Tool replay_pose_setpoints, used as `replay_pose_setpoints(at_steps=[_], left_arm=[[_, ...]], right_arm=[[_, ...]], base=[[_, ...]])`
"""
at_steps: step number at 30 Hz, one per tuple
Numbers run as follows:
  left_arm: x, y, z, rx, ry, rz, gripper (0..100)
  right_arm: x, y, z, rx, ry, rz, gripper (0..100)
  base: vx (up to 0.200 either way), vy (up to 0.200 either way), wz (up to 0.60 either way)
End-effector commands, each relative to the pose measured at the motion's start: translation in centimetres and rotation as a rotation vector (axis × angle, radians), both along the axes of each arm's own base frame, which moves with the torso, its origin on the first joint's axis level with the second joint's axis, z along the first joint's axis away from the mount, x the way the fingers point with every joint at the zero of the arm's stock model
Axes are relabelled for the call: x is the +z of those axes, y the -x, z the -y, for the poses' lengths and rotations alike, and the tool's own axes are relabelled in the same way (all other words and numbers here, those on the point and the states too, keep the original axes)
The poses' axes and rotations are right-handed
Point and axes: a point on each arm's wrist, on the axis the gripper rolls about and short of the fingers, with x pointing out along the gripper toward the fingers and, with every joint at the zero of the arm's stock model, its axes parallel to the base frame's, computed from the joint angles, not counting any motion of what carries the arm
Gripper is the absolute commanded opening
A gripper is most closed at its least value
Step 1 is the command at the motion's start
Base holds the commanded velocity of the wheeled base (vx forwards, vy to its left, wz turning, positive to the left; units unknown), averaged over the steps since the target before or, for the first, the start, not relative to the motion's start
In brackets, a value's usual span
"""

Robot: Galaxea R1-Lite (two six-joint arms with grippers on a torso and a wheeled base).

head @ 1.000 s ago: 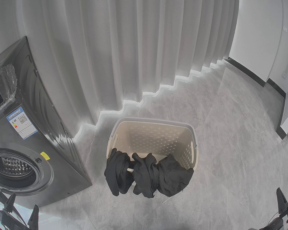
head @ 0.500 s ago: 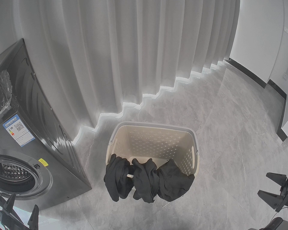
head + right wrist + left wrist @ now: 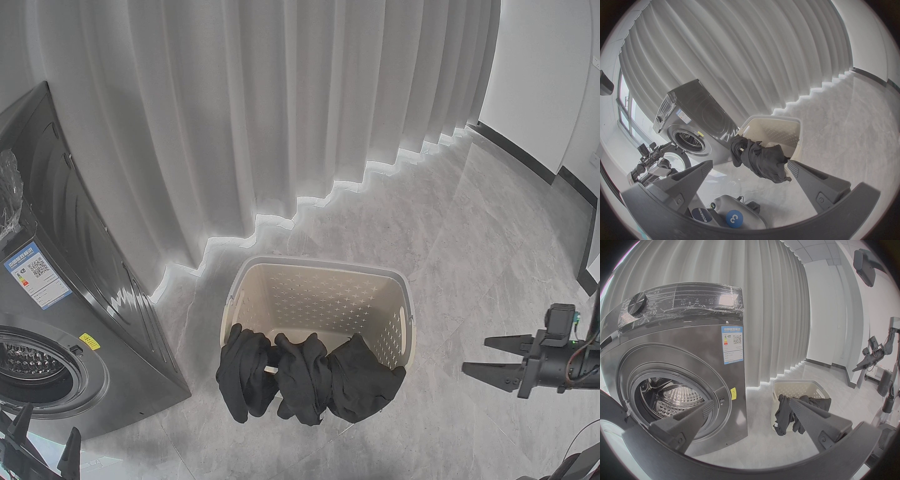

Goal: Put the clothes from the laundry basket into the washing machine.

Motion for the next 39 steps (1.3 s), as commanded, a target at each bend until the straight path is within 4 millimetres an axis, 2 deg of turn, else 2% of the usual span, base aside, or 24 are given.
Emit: replay_pose_setpoints(at_steps=[1, 10, 19, 25, 37, 39], left_arm=[[-0.5, 0.0, 0.0, 0.002, 0.000, 0.000, 100], [-0.5, 0.0, 0.0, 0.002, 0.000, 0.000, 100], [-0.5, 0.0, 0.0, 0.000, 0.000, 0.000, 100], [-0.5, 0.0, 0.0, 0.000, 0.000, 0.000, 100], [-0.5, 0.0, 0.0, 0.002, 0.000, 0.000, 100], [-0.5, 0.0, 0.0, 0.002, 0.000, 0.000, 100]], right_arm=[[-3.3, -3.3, -2.7, 0.077, 0.051, -0.132, 100], [-5.2, -5.7, -4.1, 0.065, 0.058, -0.111, 100], [-6.7, -7.1, -5.2, 0.085, 0.060, -0.114, 100], [-8.0, -7.6, -6.1, 0.093, 0.078, -0.132, 100], [-12.6, -9.4, -8.5, 0.068, 0.117, -0.144, 100], [-12.6, -9.4, -8.5, 0.068, 0.117, -0.144, 100]], base=[[0.200, 0.000, 0.00], [0.000, 0.000, 0.00], [0.000, 0.000, 0.00], [0.100, 0.000, 0.00], [0.000, 0.000, 0.00], [0.000, 0.000, 0.00]])
